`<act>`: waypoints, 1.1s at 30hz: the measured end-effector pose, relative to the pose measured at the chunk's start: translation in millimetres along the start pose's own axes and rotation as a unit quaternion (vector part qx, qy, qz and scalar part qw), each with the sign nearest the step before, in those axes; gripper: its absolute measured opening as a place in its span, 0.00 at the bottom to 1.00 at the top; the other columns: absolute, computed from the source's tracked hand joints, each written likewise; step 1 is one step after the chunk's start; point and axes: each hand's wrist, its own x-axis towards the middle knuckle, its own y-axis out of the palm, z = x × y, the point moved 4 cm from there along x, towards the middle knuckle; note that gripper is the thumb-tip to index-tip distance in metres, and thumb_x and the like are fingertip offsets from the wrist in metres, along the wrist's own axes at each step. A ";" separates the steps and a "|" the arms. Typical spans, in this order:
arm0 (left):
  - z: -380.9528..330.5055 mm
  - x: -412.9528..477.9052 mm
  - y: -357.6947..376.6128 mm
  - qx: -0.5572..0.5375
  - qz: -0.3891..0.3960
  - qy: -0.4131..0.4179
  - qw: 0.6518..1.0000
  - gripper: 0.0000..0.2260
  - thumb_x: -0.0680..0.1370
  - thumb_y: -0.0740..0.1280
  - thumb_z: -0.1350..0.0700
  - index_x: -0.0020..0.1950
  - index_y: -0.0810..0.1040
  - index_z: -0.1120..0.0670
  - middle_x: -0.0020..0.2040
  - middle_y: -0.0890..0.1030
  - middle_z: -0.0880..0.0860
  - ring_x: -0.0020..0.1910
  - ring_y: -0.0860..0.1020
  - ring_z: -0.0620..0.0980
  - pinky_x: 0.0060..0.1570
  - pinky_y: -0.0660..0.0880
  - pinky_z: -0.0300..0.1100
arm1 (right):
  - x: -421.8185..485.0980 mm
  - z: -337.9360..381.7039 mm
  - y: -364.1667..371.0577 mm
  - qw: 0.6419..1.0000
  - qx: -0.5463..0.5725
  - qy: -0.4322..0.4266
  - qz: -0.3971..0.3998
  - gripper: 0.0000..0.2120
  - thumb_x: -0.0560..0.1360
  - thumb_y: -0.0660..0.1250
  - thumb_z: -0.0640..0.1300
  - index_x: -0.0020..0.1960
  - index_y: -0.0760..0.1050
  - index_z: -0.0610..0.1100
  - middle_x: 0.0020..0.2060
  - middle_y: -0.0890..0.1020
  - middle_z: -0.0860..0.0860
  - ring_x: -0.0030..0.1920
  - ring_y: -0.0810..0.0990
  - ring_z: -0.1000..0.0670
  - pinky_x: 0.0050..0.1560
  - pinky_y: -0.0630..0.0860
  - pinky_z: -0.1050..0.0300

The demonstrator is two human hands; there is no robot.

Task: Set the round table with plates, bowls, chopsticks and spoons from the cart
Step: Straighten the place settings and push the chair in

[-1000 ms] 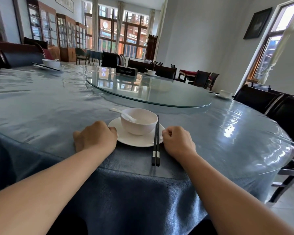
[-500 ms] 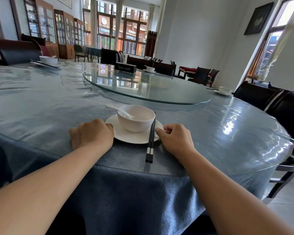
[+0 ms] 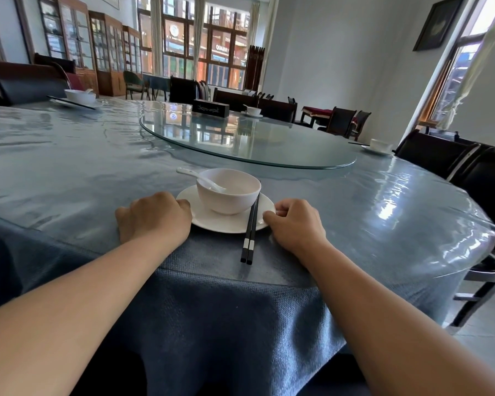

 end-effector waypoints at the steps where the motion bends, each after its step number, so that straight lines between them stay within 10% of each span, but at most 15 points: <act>1: -0.2 -0.2 -0.4 0.001 0.000 0.001 1.000 0.15 0.80 0.52 0.47 0.43 0.72 0.53 0.36 0.68 0.52 0.43 0.69 0.56 0.47 0.62 0.49 | 0.3 0.0 0.1 1.000 -0.002 0.000 0.002 0.12 0.69 0.66 0.51 0.42 0.79 0.43 0.35 0.83 0.51 0.42 0.80 0.46 0.44 0.78 0.52; 15: 0.4 -4.8 -6.5 -0.036 -0.021 -0.043 0.998 0.08 0.80 0.55 0.57 0.46 0.71 0.57 0.54 0.79 0.65 0.51 0.74 0.63 0.49 0.63 0.51 | -6.6 -1.3 -11.6 0.998 0.010 0.043 -0.043 0.10 0.77 0.55 0.40 0.46 0.75 0.41 0.45 0.78 0.46 0.46 0.73 0.45 0.44 0.67 0.54; 22: -4.4 -3.4 -16.8 0.030 0.128 -0.041 0.990 0.17 0.79 0.60 0.59 0.66 0.70 0.65 0.67 0.72 0.65 0.66 0.70 0.65 0.65 0.65 0.57 | -10.6 22.9 -29.3 0.987 -0.061 0.075 0.131 0.13 0.77 0.58 0.36 0.58 0.76 0.35 0.59 0.78 0.37 0.62 0.72 0.39 0.60 0.66 0.52; 28: -14.1 -54.1 -48.1 0.045 0.234 -0.054 0.970 0.22 0.76 0.62 0.61 0.69 0.65 0.66 0.69 0.65 0.63 0.67 0.65 0.65 0.65 0.64 0.52 | -72.1 45.5 -63.6 0.947 -0.045 0.119 0.294 0.14 0.76 0.56 0.35 0.34 0.58 0.44 0.51 0.68 0.44 0.48 0.66 0.45 0.44 0.61 0.59; 33: -45.0 -141.9 -93.6 0.006 0.396 -0.116 0.911 0.24 0.78 0.63 0.56 0.72 0.65 0.62 0.71 0.66 0.64 0.67 0.68 0.65 0.61 0.71 0.50 | -140.5 46.0 -117.9 0.872 -0.094 0.128 0.462 0.09 0.79 0.59 0.41 0.54 0.76 0.39 0.63 0.76 0.40 0.55 0.73 0.43 0.51 0.67 0.55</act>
